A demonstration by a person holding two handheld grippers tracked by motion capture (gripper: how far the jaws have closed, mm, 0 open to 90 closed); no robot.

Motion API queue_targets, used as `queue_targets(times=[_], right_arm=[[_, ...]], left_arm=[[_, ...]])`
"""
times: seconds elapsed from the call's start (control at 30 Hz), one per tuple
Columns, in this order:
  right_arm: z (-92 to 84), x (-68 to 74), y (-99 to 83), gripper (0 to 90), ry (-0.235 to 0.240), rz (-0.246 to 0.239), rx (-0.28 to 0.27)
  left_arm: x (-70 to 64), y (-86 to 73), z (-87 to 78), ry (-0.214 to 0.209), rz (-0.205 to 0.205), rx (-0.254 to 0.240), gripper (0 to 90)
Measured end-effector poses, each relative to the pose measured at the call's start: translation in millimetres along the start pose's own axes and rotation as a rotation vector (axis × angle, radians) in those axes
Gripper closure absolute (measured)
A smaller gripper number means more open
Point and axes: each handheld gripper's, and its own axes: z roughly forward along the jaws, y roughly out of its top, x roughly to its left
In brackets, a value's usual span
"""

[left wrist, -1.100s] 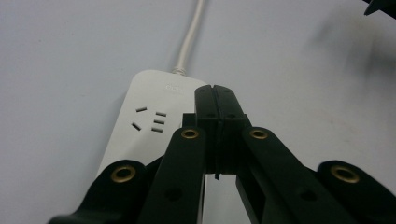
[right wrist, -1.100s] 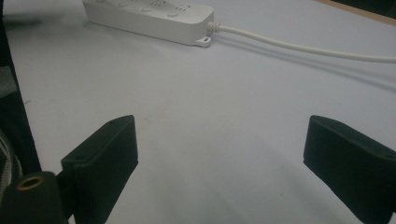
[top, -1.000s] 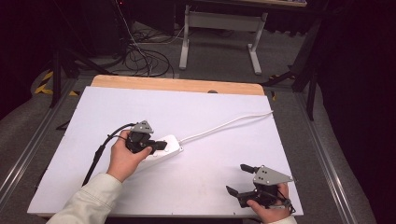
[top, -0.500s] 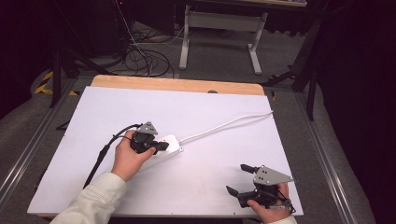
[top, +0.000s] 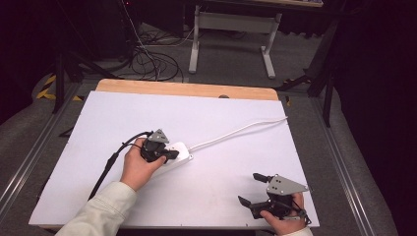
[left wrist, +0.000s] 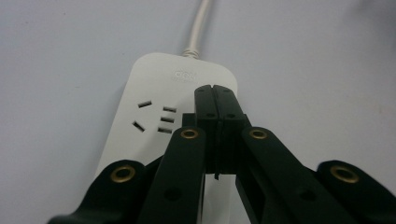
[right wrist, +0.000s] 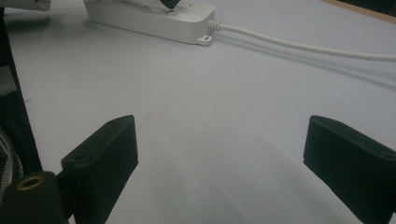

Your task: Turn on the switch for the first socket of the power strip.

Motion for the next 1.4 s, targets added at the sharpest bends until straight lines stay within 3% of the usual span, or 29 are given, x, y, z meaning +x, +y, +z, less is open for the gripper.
queue_targets(times=[1.4], right_arm=[[-1.0, 1.1, 0.4, 10.5, 0.004, -0.005, -0.001]], left_arm=[[-3.1, -1.6, 4.3, 0.031, 0.041, 0.007, 90.0]])
